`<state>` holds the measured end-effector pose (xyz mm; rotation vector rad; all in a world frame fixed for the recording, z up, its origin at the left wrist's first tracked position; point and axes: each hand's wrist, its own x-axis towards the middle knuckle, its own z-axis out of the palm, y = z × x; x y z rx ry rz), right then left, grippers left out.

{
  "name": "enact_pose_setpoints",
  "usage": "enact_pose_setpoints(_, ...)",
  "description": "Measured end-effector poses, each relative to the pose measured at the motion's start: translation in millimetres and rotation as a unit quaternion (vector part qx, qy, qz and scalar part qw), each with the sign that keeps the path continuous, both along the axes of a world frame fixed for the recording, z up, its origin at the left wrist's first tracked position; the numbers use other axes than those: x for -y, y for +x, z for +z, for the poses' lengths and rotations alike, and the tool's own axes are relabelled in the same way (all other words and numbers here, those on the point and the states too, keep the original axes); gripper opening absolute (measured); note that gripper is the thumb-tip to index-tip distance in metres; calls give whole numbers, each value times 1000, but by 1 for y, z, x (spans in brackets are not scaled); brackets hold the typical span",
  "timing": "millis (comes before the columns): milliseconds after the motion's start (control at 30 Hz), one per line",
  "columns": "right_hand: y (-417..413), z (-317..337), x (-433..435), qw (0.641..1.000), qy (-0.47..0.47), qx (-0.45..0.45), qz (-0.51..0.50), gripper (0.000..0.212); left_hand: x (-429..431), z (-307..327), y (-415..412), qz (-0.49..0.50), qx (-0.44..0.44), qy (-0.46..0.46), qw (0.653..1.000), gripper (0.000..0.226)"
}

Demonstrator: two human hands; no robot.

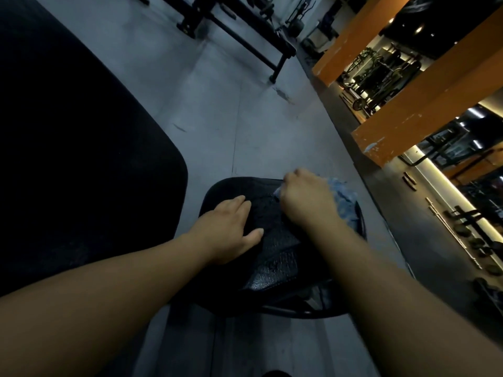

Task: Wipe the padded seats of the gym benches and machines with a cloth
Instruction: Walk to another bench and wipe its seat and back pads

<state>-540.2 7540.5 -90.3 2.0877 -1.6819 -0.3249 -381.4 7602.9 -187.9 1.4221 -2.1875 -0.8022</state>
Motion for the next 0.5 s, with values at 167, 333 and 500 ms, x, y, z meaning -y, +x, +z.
enact_pose_setpoints(167, 6, -27, -96, 985, 90, 44, 139, 46, -1, -14, 8, 4, 15, -1, 1000, 70)
enact_pose_setpoints(333, -7, 2, -34, 999, 21, 45, 12, 55, -5, -17, 12, 25, 1, 19, 1000, 65)
enact_pose_setpoints(500, 40, -46, -27, 998, 56, 35, 21, 67, -6, -24, 13, 48, -12, 33, 998, 56)
